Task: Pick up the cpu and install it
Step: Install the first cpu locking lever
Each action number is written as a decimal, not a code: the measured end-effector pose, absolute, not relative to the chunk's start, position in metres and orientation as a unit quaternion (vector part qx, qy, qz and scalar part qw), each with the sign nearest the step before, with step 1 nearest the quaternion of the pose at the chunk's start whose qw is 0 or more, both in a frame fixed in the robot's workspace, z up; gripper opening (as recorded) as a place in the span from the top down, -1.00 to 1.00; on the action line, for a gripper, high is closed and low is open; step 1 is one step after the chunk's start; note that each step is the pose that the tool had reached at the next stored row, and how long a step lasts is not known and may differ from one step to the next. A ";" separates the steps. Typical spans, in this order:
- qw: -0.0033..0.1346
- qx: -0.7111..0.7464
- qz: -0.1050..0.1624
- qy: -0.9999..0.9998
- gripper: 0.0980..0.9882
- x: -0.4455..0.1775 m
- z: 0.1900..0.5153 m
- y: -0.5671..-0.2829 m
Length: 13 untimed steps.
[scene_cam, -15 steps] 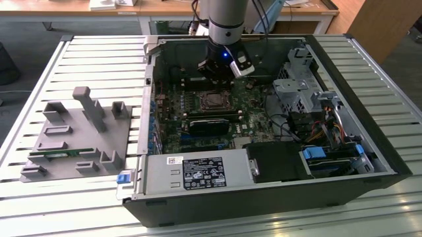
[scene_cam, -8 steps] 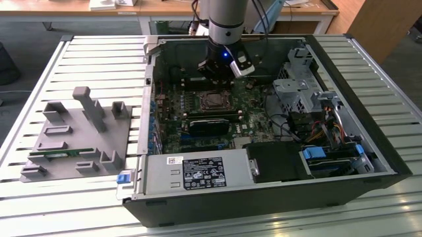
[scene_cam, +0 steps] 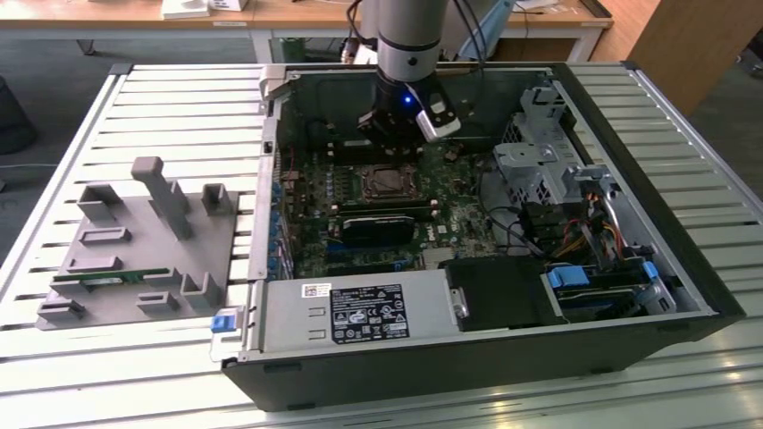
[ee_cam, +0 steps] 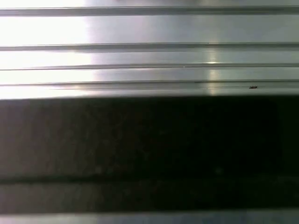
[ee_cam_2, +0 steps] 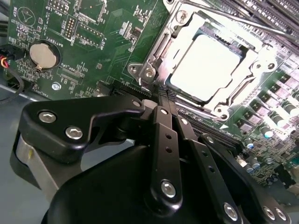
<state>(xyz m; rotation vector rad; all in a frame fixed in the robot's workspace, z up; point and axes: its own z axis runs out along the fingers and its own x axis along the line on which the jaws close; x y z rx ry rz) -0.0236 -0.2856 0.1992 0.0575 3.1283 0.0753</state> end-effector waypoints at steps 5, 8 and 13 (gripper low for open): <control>0.006 0.018 0.021 1.000 0.98 -0.023 0.196 -0.284; 0.006 0.018 0.021 1.000 0.98 -0.023 0.196 -0.284; 0.006 0.018 0.022 1.000 0.98 -0.022 0.197 -0.283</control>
